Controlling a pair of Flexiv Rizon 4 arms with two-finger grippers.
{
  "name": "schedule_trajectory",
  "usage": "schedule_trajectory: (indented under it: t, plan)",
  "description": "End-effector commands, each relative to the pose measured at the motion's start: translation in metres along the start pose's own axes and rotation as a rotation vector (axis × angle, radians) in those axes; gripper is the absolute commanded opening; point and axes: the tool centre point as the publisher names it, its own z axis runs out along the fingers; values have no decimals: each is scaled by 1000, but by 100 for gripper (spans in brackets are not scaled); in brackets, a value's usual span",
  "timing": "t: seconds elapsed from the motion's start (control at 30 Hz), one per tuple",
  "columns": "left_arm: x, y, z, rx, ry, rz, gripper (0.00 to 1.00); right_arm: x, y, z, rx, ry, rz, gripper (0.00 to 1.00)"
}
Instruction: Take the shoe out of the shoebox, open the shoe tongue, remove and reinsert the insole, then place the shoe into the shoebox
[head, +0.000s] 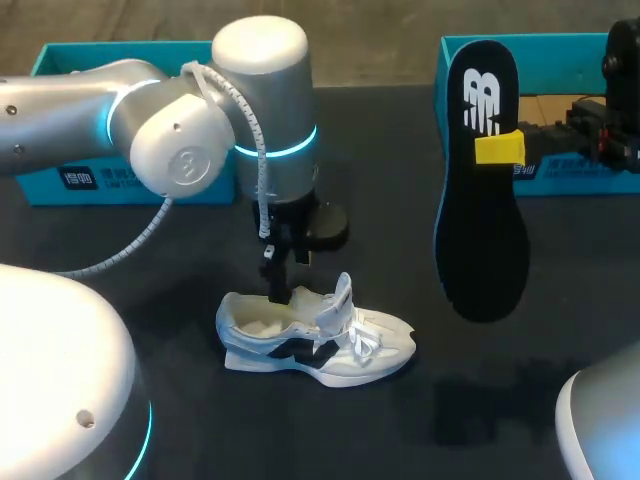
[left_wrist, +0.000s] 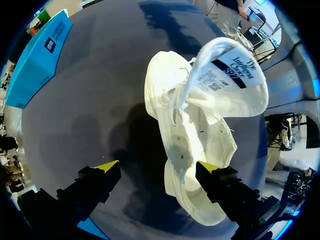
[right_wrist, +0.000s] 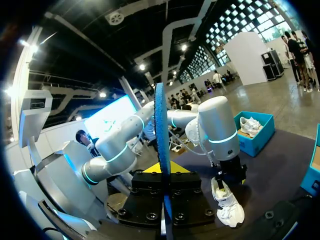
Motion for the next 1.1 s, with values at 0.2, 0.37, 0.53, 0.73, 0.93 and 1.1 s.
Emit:
schedule_trajectory:
  t: [0.2,0.37,0.53,0.73,0.93,1.1]
  plan:
    - [0,-8,19,5,1,-9,96,-2,2,2,2,2,0,0]
    - [1,-11,24,3,2,-12,90,-2,2,2,2,2,0,0]
    - [-3,-12,29,-3,3,-17,78,-2,2,2,2,2,0,0]
    - [-2,-13,36,-9,8,-18,73,-2,2,2,2,2,0,0]
    - [0,-15,44,-10,20,-23,61,-2,2,2,2,2,0,0]
    - [0,-15,46,-8,23,-30,0,-2,2,2,2,2,0,0]
